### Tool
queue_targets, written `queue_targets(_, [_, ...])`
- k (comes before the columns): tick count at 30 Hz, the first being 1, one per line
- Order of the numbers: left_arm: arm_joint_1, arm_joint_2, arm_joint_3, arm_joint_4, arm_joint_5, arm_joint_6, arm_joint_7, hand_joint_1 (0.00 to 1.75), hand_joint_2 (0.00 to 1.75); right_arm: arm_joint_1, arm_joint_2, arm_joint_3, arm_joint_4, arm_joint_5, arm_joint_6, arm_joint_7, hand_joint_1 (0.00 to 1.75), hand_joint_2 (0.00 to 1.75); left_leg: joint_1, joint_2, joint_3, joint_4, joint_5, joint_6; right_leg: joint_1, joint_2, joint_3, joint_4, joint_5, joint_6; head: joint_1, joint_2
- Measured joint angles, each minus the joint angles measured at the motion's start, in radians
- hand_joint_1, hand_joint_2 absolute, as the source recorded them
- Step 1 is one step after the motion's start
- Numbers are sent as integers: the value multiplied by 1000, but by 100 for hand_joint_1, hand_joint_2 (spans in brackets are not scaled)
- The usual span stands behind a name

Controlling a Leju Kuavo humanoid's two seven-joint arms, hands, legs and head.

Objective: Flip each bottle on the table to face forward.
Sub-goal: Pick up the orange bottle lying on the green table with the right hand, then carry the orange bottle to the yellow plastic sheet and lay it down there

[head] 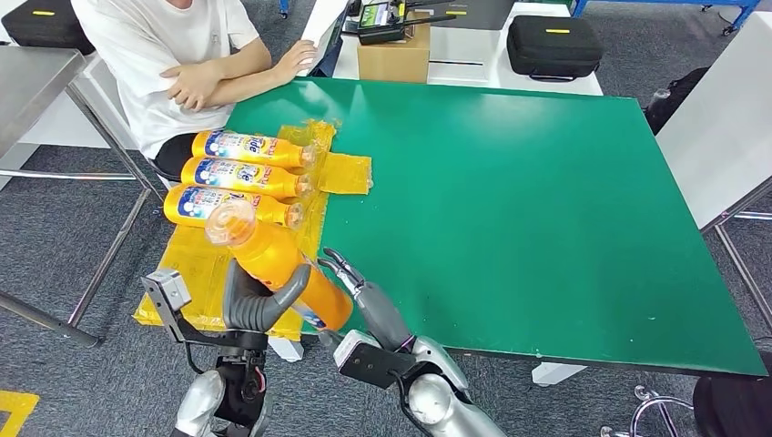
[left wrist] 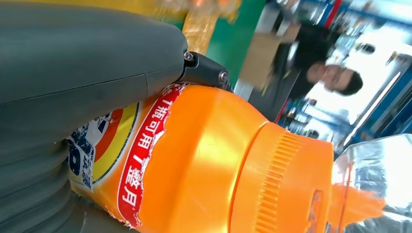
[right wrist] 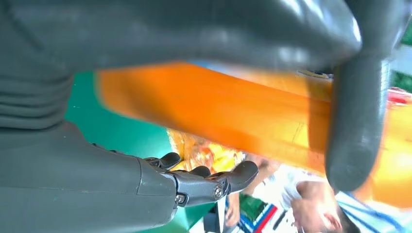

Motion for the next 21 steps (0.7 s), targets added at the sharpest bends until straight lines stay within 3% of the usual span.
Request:
queue_targets(9, [-18,0,22,0,-16,24,-6,175,175,17,4,0,-17,9,-11,-3,0,0,0,0,0,0,0,0,0,0,0,0,0,0,0,0])
queue_targets(12, [-27,1,24,3,-86,88,-33,175,175,21,4,0,-23,20,-39,-16,0,0,0,0,0,0,0,0,0,0,0,0,0,0,0,0])
queue_targets(17, [-77,25,32,17,-443,241,-49,175,175,48,4,0,-65,42,-108,-56,0,0,0,0,0,0,0,0,0,0,0,0,0,0,0,0])
queue_targets(21, [-157,57,35,80,-881,223,58,175,175,62,4,-6,-106,47,-108,-80,0,0,0,0,0,0,1,0,0,-1,0,0,0,0,0,0])
